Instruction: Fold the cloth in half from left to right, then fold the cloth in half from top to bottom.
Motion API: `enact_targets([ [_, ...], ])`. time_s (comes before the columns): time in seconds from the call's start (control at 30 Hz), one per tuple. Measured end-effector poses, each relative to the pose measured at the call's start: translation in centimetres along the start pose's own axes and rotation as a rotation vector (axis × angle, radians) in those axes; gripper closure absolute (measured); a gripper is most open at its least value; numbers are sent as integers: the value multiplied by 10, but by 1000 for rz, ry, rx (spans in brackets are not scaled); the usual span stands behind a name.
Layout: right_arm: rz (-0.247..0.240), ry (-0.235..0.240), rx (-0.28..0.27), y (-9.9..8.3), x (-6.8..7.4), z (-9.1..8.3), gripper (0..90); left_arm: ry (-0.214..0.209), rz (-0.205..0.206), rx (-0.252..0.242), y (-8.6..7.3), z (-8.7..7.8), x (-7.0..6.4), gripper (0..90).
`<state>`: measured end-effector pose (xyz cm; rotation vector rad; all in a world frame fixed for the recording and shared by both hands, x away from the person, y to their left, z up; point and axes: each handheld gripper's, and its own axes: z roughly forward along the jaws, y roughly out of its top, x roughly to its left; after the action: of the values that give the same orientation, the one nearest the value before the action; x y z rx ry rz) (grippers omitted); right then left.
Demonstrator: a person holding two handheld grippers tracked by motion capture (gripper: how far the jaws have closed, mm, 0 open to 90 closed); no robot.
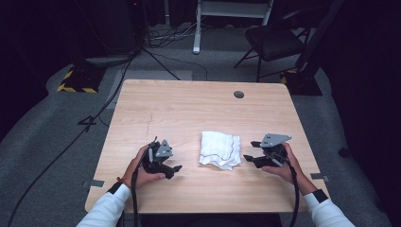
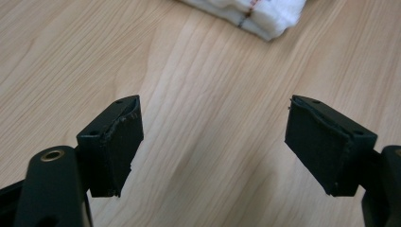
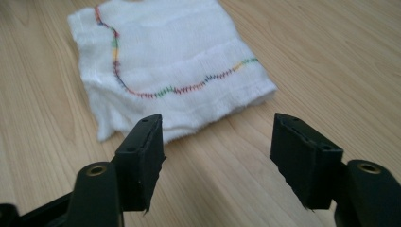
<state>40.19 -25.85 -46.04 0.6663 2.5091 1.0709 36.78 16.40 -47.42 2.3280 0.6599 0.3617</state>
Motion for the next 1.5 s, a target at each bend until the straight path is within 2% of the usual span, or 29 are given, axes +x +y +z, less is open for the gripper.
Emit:
enact_targets([
  [0.23,13,-52,26,-21,-8,-18,286,80,-12,39,-19,-11,8,196],
  [0.3,30,-72,31,-29,-12,-24,274,101,-19,44,-25,-15,10,197],
  [0.4,57,-92,30,-40,-18,-30,264,111,-40,45,-31,-21,12,197],
  [0.47,61,-105,40,-46,-21,-34,255,128,-42,40,-35,-25,13,198],
  [0.77,136,-154,61,-74,-32,-46,249,152,-64,66,-52,-34,19,196],
  [0.9,168,-174,77,-88,-33,-52,244,170,-98,80,-60,-36,24,195],
  [1.03,210,-197,84,-101,-35,-58,237,156,-130,75,-70,-38,29,189],
  [1.13,261,-208,82,-111,-38,-63,223,147,-151,61,-76,-40,31,189],
  [1.37,338,-228,32,-128,-42,-72,206,113,-212,33,-89,-45,33,175],
  [1.47,351,-228,31,-129,-42,-72,200,100,-242,13,-93,-45,35,171],
  [1.5,354,-226,32,-129,-43,-72,196,102,-241,12,-93,-45,35,168],
])
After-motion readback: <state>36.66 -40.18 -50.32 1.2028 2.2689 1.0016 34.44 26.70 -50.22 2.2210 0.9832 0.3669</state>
